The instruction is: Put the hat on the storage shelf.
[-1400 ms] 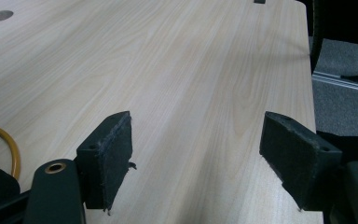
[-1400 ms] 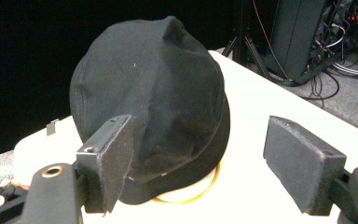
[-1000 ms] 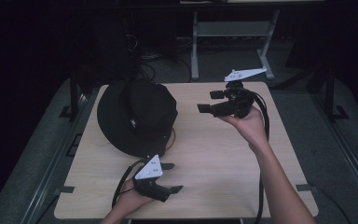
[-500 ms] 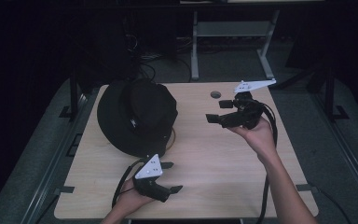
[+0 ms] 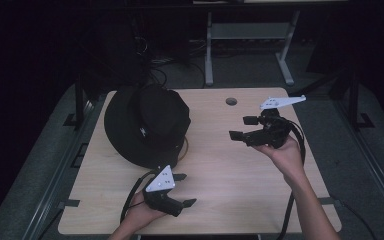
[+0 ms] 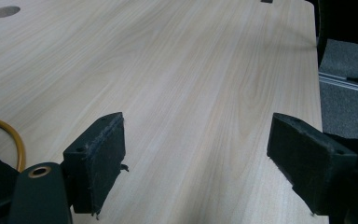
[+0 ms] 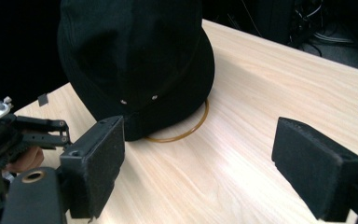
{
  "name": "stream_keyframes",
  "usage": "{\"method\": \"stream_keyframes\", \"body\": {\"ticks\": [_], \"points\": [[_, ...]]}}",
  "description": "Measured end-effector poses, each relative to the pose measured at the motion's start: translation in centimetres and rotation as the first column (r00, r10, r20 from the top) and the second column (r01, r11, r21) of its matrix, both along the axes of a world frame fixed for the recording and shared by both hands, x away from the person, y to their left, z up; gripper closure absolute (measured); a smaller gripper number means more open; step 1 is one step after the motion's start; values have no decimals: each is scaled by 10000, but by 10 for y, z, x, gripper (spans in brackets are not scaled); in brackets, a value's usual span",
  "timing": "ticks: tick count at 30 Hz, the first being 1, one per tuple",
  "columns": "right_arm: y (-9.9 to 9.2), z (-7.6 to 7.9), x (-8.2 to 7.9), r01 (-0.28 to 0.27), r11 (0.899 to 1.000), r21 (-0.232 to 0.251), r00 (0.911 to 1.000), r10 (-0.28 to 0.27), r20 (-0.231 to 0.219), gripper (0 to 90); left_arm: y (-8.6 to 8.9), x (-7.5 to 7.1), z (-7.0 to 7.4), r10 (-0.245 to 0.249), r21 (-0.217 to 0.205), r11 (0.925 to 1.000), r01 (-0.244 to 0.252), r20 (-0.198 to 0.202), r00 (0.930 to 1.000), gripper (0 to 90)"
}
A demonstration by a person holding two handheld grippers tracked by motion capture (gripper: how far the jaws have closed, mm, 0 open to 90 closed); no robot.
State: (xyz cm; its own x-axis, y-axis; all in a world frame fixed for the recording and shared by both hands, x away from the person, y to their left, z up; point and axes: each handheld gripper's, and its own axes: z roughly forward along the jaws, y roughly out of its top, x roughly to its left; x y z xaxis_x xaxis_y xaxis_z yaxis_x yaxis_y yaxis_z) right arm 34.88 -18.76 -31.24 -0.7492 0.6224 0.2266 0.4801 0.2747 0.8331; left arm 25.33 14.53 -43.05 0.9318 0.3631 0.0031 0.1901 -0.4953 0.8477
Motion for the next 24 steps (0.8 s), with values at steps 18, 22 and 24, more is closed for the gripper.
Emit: {"method": "stream_keyframes", "body": {"ticks": [18,22,24], "points": [[-18,-25,-21,460,9989,-96,9989,-461,-125,162,0,0,0,19,54,10000,-19,-24,10000,187],[-23,-33,-26,537,9985,-65,9983,-539,-226,162,-1,0,-1,-8,71,10000,8,28,10000,187],[-26,-36,-28,571,9984,-18,9981,-572,-243,162,-1,-1,-1,3,63,10000,-3,32,10000,187]]}}
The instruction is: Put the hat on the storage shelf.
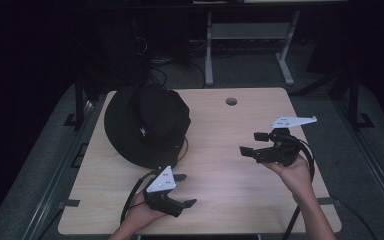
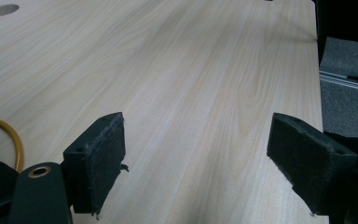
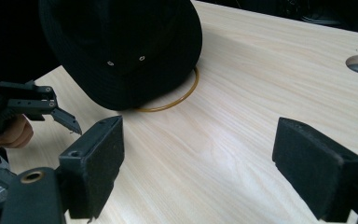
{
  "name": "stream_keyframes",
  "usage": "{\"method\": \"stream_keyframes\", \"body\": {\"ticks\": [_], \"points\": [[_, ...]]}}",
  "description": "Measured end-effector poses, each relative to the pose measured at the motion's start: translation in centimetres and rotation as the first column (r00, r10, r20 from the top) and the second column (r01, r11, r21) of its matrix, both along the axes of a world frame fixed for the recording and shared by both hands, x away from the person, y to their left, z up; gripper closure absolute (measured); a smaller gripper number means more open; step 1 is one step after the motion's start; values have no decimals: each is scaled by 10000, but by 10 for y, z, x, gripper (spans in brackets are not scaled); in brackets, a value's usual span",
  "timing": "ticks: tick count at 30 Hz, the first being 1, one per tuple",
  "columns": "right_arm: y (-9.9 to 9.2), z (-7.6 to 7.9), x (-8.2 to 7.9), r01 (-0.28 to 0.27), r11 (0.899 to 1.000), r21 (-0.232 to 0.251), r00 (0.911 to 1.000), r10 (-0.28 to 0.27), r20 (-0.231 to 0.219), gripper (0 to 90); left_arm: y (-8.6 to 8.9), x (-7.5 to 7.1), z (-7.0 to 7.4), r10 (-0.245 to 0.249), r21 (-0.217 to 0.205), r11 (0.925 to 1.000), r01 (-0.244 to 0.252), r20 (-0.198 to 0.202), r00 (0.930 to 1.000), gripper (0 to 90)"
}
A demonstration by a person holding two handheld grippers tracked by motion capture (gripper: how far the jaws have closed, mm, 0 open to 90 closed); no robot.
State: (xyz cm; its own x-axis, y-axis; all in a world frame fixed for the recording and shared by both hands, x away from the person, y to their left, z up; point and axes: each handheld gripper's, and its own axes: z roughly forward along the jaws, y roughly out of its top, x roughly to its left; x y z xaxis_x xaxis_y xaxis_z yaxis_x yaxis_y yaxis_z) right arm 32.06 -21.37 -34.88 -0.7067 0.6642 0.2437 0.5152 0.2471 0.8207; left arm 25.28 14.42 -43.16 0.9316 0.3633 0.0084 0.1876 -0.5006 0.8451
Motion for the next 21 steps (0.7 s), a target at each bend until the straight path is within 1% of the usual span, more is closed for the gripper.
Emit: {"method": "stream_keyframes", "body": {"ticks": [4,9,10,12,15,18,21], "points": [[-5,-4,-5,159,9998,91,9999,-159,-51,162,1,0,0,43,-21,10000,-43,-13,10000,187],[-11,-8,-9,255,9996,113,9997,-254,-71,162,1,1,0,48,-45,10000,-48,11,10000,188],[-13,-9,-11,284,9996,96,9996,-283,-78,162,1,0,0,83,-130,9999,-83,-21,10000,188],[-18,-14,-15,382,9992,96,9992,-381,-138,162,1,0,0,33,-149,9999,-32,54,10000,189],[-20,-16,-18,444,9990,86,9989,-443,-152,162,1,0,0,37,-143,9999,-36,53,10000,190],[-24,-23,-26,480,9988,69,9986,-479,-206,155,1,-1,1,30,-228,9997,-28,63,10000,190],[-28,-27,-33,590,9982,92,9980,-588,-231,155,1,-2,2,11,-226,9997,-11,-11,10000,190]]}}
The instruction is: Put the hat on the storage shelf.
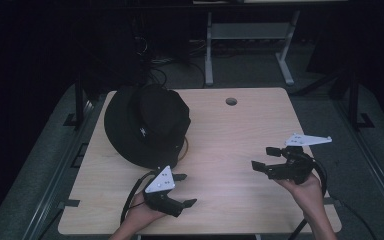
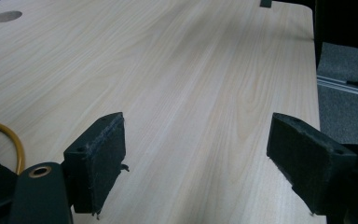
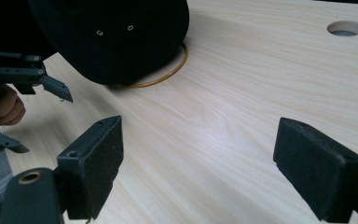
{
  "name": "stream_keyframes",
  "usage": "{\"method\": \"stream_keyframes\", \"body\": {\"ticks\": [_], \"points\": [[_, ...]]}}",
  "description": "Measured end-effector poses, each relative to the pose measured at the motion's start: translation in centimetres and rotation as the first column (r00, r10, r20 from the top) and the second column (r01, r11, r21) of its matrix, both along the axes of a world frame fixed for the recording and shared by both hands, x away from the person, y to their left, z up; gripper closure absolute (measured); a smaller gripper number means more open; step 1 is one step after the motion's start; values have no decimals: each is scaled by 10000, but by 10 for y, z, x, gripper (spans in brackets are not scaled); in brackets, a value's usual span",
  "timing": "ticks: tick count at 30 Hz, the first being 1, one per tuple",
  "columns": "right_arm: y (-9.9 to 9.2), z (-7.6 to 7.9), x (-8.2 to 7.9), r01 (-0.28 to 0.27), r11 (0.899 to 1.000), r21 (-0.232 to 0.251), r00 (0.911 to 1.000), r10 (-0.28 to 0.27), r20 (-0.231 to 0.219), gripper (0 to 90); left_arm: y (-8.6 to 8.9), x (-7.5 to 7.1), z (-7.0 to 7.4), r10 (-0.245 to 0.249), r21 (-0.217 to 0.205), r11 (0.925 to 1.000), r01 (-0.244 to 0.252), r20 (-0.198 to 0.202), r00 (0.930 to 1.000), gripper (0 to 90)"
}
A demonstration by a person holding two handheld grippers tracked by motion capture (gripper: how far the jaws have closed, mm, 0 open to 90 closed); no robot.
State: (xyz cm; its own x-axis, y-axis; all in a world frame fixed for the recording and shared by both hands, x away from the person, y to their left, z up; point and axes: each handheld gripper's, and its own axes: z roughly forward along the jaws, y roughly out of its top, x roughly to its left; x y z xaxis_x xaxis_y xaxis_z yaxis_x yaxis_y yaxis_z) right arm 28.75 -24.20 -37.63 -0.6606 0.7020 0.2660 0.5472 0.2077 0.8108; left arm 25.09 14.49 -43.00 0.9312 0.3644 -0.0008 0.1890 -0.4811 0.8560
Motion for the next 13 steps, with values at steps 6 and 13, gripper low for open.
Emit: {"method": "stream_keyframes", "body": {"ticks": [6,13], "points": [[-6,-11,-16,215,9996,181,9996,-218,151,155,-1,-2,1,-94,-140,9999,93,-56,9999,189],[-7,-29,-48,331,9981,525,9983,-355,458,150,-3,-5,3,-113,-285,9995,109,-120,9999,188]]}}
